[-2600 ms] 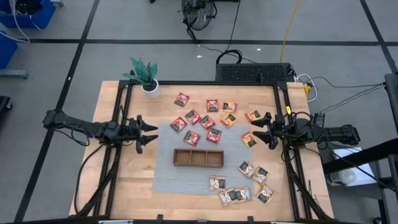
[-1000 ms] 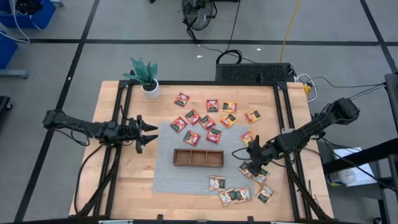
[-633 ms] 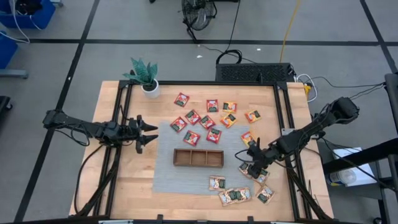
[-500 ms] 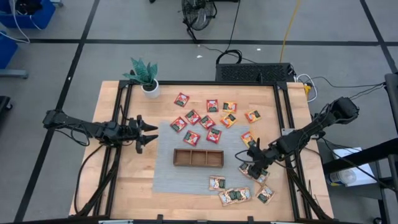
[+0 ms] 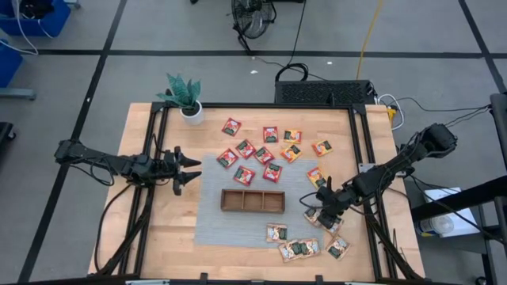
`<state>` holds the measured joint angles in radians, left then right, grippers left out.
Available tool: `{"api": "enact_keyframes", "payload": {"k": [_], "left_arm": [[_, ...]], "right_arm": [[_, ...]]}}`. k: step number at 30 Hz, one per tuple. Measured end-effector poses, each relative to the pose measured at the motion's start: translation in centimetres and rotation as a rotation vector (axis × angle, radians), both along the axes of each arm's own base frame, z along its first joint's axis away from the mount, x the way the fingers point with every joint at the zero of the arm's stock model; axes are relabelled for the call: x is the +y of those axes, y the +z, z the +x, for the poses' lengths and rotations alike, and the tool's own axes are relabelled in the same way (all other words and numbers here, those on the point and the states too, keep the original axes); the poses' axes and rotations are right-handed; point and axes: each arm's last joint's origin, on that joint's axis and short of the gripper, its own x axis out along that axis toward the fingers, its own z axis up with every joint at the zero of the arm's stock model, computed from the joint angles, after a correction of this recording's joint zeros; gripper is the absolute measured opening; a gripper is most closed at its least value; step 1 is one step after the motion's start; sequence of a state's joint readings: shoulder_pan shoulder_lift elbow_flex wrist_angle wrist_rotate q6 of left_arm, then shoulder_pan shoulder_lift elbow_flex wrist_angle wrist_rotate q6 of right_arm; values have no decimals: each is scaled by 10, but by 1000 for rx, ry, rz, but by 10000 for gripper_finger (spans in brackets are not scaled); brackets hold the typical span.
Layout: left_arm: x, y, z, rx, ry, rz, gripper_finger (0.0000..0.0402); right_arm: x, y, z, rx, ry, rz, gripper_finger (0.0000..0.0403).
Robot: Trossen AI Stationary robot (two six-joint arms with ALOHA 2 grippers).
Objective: Pick & Place Tea
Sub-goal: Put the brown tea bag into the right compartment of the wood organizer
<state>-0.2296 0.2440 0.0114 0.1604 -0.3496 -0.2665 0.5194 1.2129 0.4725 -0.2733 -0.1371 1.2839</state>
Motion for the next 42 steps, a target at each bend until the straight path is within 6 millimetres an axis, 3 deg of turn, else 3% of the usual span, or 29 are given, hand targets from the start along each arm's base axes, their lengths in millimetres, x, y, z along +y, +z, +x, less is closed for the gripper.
{"api": "enact_keyframes", "payload": {"k": [4,6,11,19,25,29,37,42], "left_arm": [[0,0,0,0,0,0,205],[0,0,0,-1,0,0,205],[0,0,0,0,0,0,205],[0,0,0,-1,0,0,205],[0,0,0,0,0,0,205],[0,0,0,2,0,1,205],[0,0,0,-1,0,0,205],[0,0,0,0,0,0,205]], "right_arm": [[0,0,0,-9,15,-1,19],[1,1,1,-23,21,-2,6],[2,5,4,-83,26,-36,1],[2,28,9,-276,36,-129,0],[3,32,7,-306,64,-119,3],[7,33,14,-382,113,-116,49],[5,21,19,-303,133,-114,222],[3,13,17,-220,111,-127,265]]}}
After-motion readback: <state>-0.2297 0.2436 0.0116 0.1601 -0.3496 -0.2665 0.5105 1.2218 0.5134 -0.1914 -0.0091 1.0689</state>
